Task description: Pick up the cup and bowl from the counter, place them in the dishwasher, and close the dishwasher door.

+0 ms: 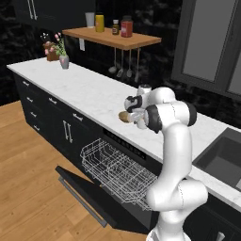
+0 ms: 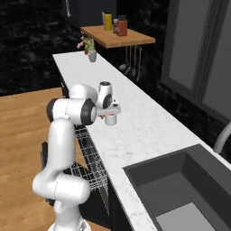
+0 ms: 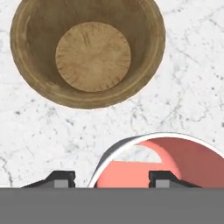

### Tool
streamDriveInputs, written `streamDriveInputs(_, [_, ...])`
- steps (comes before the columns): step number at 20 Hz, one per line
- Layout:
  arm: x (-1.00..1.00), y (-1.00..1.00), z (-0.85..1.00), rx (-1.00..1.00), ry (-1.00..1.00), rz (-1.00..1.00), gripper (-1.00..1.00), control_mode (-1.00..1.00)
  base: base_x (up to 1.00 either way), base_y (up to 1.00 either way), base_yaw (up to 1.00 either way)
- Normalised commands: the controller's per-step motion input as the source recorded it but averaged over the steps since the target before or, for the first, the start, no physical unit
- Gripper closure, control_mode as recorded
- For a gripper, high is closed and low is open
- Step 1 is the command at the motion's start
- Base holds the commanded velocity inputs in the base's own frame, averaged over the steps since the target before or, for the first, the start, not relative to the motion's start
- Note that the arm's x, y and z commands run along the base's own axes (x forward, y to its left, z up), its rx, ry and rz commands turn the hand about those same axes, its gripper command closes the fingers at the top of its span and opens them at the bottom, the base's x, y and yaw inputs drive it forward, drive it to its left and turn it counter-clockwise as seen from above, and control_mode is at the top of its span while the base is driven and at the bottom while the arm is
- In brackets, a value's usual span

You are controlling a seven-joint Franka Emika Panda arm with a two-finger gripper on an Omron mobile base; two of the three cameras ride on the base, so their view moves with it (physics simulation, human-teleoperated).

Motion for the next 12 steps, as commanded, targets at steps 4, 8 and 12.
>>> streamDriveInputs(4, [-0.25, 0.0, 0.0, 0.0, 0.0, 0.02, 1.0, -1.0, 0.0, 0.0, 0.0])
streamDriveInputs(8, [-0.81, 0.0, -0.06, 0.0, 0.0, 0.0, 1.0, -1.0, 0.0, 0.0, 0.0])
streamDriveInputs(12, [-1.0, 0.0, -0.09, 0.0, 0.0, -0.02, 1.0, -1.0, 0.0, 0.0, 0.0])
